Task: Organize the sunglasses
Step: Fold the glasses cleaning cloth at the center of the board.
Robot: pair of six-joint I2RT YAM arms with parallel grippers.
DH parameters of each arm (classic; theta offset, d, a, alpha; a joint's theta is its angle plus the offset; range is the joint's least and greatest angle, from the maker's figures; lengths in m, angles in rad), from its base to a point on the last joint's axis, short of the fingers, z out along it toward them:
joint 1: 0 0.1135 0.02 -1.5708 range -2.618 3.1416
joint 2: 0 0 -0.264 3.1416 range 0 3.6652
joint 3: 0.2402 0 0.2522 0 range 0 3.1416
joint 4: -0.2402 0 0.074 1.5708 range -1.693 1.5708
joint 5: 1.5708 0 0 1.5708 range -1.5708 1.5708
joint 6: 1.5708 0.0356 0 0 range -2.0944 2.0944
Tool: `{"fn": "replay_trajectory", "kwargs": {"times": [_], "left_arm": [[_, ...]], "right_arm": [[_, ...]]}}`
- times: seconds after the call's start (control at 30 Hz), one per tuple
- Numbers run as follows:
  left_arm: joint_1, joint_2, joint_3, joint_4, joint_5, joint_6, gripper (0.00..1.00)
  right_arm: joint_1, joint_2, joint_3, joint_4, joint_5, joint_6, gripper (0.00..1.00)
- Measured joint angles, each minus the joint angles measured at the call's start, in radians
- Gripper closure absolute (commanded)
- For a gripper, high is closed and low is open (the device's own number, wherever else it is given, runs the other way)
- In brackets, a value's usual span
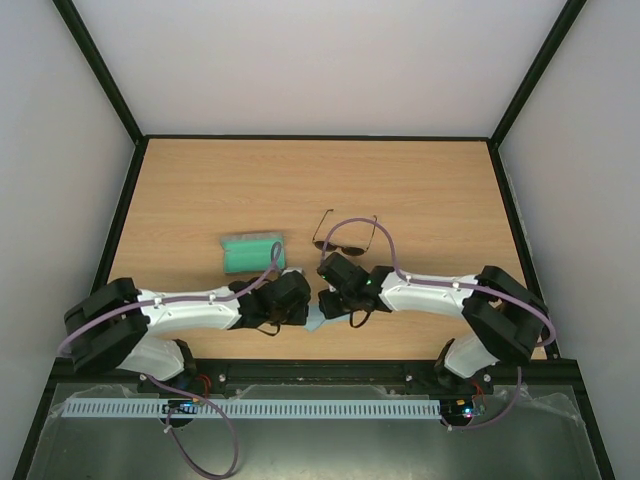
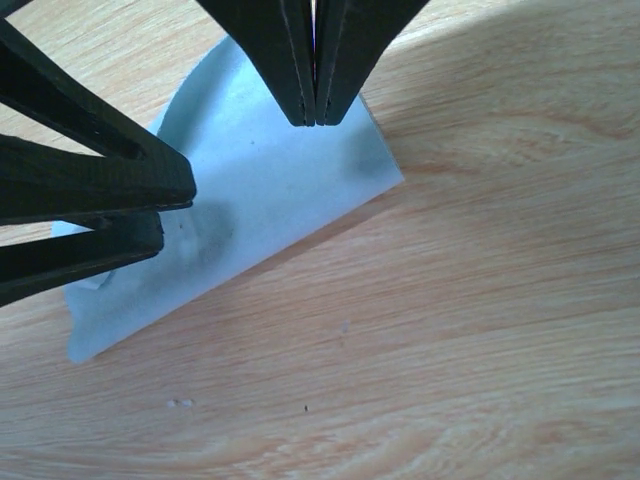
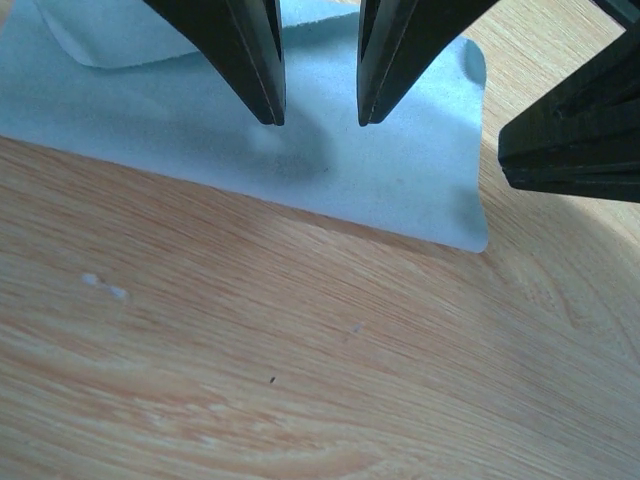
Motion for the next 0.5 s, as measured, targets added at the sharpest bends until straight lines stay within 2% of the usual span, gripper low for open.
{"fn": "replay_trajectory", "kwargs": {"times": [0.5], "left_arm": [[-0.023, 0.071, -0.021, 0.098, 0.027, -0.035, 0.98]], "right_arm": [[0.023, 0.003, -0.064, 0.048, -0.017, 0.009, 0.78]]}}
